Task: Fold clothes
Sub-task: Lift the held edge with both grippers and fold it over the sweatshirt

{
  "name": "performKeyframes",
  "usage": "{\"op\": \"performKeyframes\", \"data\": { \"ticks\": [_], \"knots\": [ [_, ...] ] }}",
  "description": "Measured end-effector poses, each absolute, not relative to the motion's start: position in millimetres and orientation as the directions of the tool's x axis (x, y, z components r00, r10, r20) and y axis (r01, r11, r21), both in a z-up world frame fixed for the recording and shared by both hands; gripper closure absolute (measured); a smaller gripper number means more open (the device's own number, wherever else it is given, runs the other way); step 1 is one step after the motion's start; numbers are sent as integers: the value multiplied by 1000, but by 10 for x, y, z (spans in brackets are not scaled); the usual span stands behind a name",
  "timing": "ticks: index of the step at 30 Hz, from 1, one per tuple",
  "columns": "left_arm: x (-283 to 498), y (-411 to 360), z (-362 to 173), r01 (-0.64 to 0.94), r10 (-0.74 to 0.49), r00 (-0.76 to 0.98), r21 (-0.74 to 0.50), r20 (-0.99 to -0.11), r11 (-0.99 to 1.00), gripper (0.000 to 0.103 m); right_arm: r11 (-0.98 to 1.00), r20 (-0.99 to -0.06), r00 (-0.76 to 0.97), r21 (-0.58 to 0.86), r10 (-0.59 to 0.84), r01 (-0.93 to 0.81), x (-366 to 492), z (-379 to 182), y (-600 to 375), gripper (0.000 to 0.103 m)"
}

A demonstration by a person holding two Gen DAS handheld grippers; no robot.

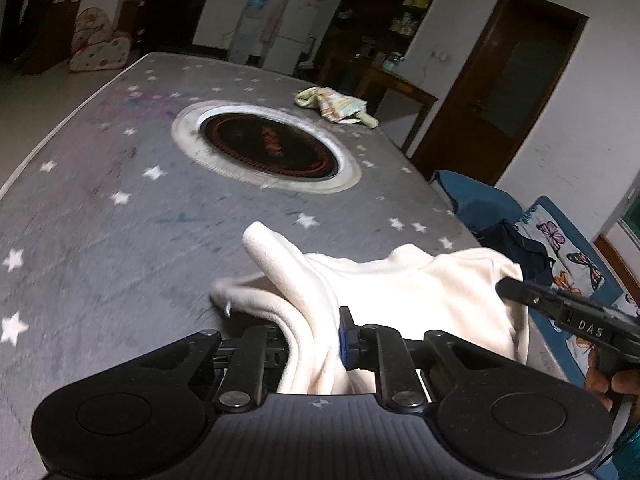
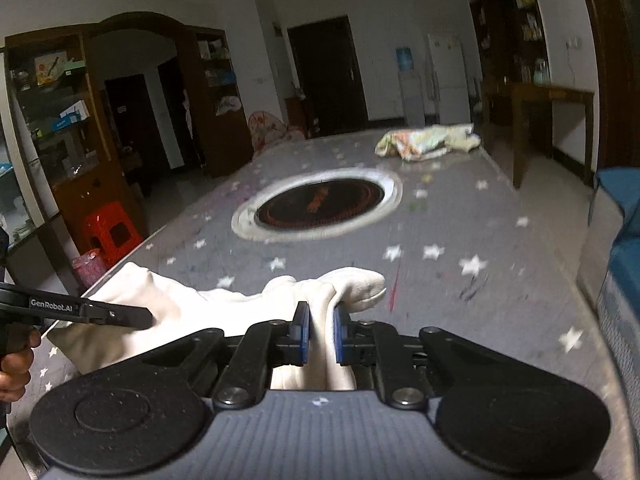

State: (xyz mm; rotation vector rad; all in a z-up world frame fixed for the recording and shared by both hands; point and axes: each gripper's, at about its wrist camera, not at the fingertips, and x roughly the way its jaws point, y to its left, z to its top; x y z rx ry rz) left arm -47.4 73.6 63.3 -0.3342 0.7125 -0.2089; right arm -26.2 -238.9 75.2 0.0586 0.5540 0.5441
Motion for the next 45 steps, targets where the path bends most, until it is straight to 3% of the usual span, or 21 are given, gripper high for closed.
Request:
{"op": "performKeyframes", "data": {
  "ticks": [19, 45],
  "knots": [
    [282, -47, 1043, 210, -348, 746, -296, -568, 932, 86, 926, -389, 853, 0, 348, -377, 73, 1396, -2805, 93],
    [877, -483, 710, 208, -287, 699, -198, -655, 958, 86, 948, -477, 837, -26, 268, -318, 679, 1038, -3062, 93]
  ]
}}
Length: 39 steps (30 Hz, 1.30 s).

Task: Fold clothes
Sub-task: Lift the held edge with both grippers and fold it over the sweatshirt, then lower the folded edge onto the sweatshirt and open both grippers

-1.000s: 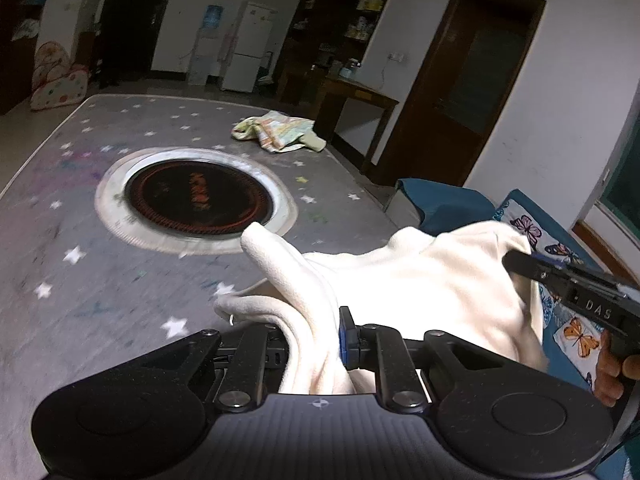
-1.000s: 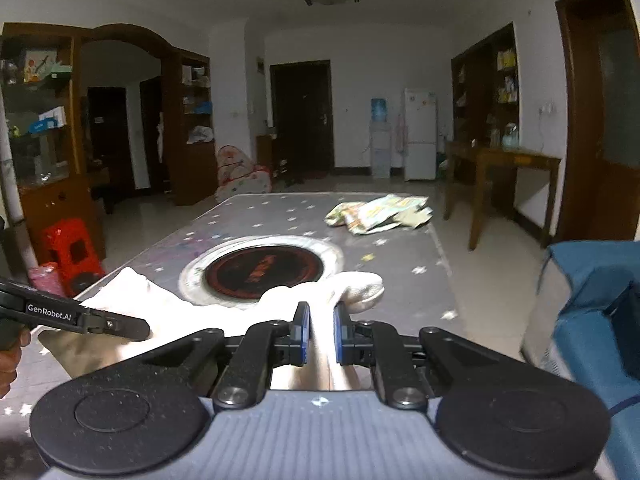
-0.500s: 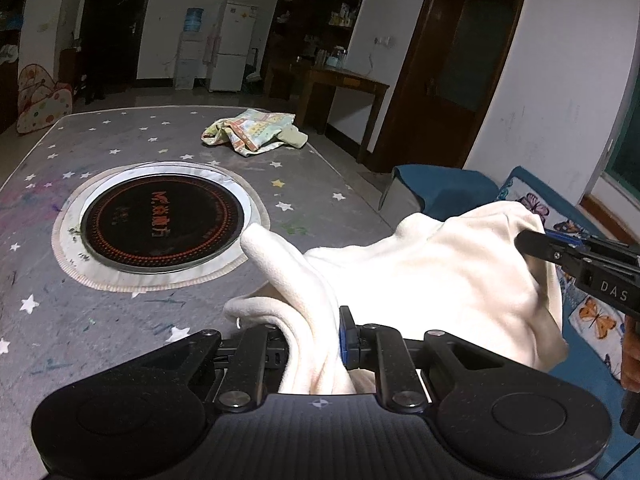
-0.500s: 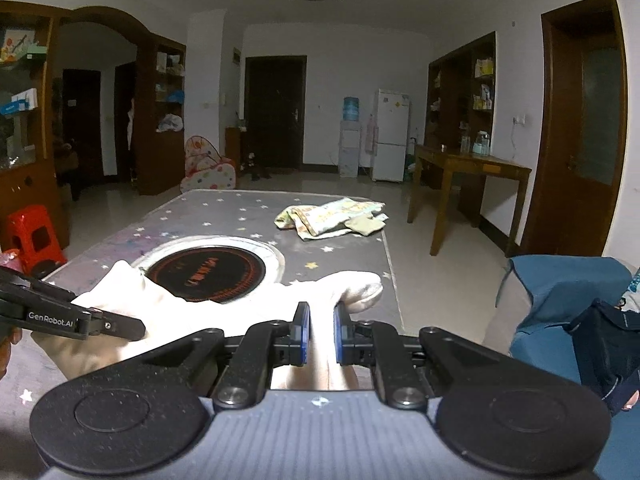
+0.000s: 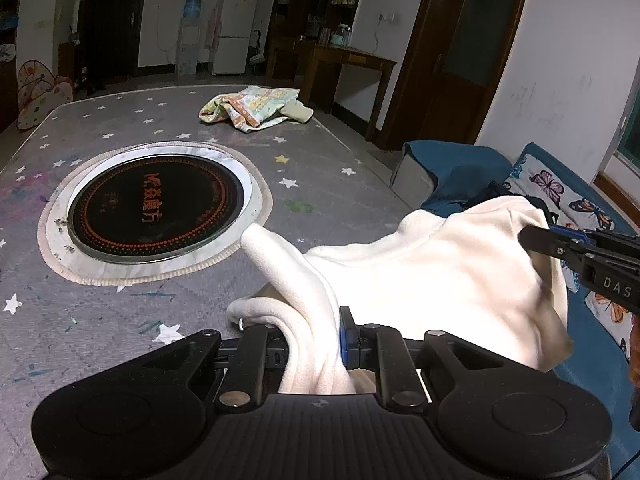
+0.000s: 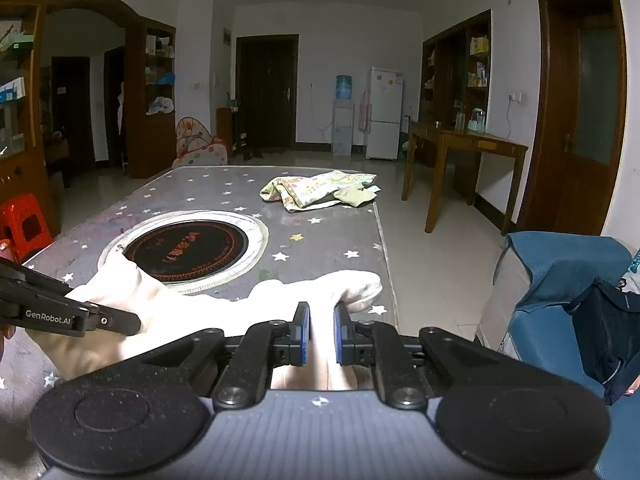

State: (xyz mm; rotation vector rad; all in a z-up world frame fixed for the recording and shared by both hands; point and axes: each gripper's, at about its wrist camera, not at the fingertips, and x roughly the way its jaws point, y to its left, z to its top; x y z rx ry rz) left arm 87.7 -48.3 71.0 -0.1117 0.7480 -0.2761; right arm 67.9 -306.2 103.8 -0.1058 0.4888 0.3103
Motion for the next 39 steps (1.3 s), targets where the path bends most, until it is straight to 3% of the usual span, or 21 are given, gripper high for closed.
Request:
{"op": "performKeyframes", "data": {
  "ticks": [18, 24, 29, 32, 37, 39],
  "knots": [
    [1017, -421, 442, 191, -279, 668, -204, -690, 960, 84, 957, -543, 804, -5, 241, -290, 925, 665, -3078, 92],
    [1047, -369, 366, 174, -264, 660, -199, -703, 964, 76, 963, -571, 792, -5, 217, -268, 1010, 533, -3110, 90],
    [1046, -321, 340, 148, -227, 666, -173, -710, 974, 56, 972, -585, 790, -9, 186, -235, 1073, 450, -3159, 89],
    [1050, -256, 333, 127, -211, 666, -170, -716, 977, 49, 975, -588, 790, -8, 174, -220, 1077, 439, -3199, 89],
    [1062, -173, 354, 78, -164, 684, -152, -711, 985, 46, 966, -581, 785, 11, 215, -257, 972, 469, -3162, 81],
    [1068, -148, 366, 60, -150, 692, -150, -707, 987, 46, 958, -585, 774, 16, 242, -288, 908, 464, -3116, 73]
  ]
}}
